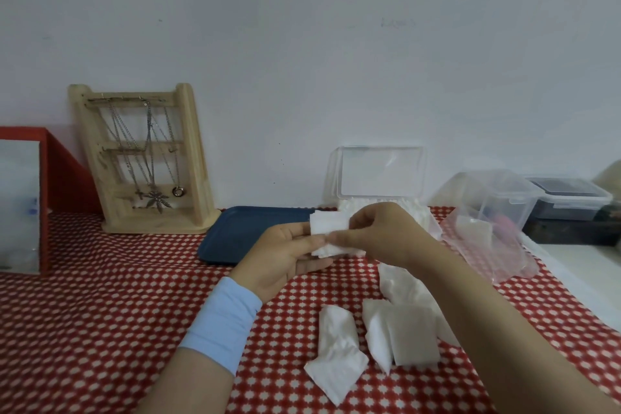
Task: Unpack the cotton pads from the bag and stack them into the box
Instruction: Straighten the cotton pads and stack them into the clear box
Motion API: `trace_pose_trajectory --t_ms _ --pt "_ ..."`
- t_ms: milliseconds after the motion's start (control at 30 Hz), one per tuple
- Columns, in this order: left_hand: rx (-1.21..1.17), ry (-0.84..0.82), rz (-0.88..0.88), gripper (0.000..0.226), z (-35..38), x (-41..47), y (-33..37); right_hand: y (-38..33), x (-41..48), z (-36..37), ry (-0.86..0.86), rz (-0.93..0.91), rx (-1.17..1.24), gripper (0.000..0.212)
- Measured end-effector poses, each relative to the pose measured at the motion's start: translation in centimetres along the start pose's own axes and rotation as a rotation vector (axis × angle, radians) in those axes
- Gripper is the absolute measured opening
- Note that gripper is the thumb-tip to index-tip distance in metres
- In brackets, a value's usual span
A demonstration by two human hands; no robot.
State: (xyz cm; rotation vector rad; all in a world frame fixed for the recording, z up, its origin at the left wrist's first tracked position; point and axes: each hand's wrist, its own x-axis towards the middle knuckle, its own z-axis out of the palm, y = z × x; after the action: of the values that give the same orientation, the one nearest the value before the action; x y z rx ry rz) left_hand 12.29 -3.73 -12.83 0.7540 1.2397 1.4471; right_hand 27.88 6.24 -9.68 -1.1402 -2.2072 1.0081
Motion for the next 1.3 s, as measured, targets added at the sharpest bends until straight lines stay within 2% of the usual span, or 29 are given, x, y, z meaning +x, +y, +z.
trace_pose_trajectory --t_ms 100,200,267,333,367,467,500,567,600,700,767,900,1067,1300 --pt "-0.002 -0.026 -0.018 0.029 -0.4 -0.1 0.1 0.1 -0.3 0.1 -0.071 0.016 0.144 0.023" --pt "0.059 -0.044 -0.025 0.041 -0.9 0.0 0.1 0.1 -0.1 0.7 -0.067 0.018 0.145 0.020" --pt "0.140 -0.006 -0.034 0.045 -1.4 0.2 0.0 0.2 0.0 1.3 -0.030 -0.002 0.014 0.018" --pt "0.202 0.058 -0.031 0.047 -2.0 0.4 -0.2 0.1 -0.2 1.4 -0.029 -0.062 -0.230 0.014" --pt "0.216 0.086 -0.025 0.047 -2.3 0.5 -0.2 0.0 -0.4 1.3 -0.113 -0.081 -0.329 0.015" --pt "0.198 0.145 0.005 0.034 -2.8 0.6 -0.1 -0.4 -1.1 1.7 -0.554 -0.070 -0.547 0.028" --pt "0.168 0.156 0.010 0.028 -2.8 0.6 -0.1 -0.6 -1.5 1.9 -0.644 -0.055 -0.590 0.035" --pt "0.112 0.163 0.021 0.019 -2.7 0.6 0.1 -0.8 -1.8 2.2 -0.695 -0.067 -0.612 0.046" --pt "0.106 0.165 0.028 0.016 -2.6 0.6 0.1 -0.7 -1.8 2.1 -0.697 -0.084 -0.591 0.044" --pt "0.166 0.185 0.059 0.016 -2.5 0.8 0.0 -0.4 -1.4 1.3 -0.666 -0.129 -0.436 0.016" --pt "0.202 0.188 0.068 0.017 -2.4 0.9 -0.2 -0.1 -1.1 0.7 -0.608 -0.169 -0.254 0.022" --pt "0.360 0.174 0.072 0.019 -2.3 0.9 -0.4 0.5 -0.3 -0.1 -0.408 -0.175 0.189 0.012" --pt "0.187 0.053 -0.014 0.023 -1.1 0.6 -0.5 1.2 0.3 -0.1 -0.185 -0.230 0.162 0.007" --pt "0.228 0.055 -0.052 0.021 -0.1 0.5 -0.7 0.1 0.0 -0.7 -0.173 -0.370 0.200 0.018"
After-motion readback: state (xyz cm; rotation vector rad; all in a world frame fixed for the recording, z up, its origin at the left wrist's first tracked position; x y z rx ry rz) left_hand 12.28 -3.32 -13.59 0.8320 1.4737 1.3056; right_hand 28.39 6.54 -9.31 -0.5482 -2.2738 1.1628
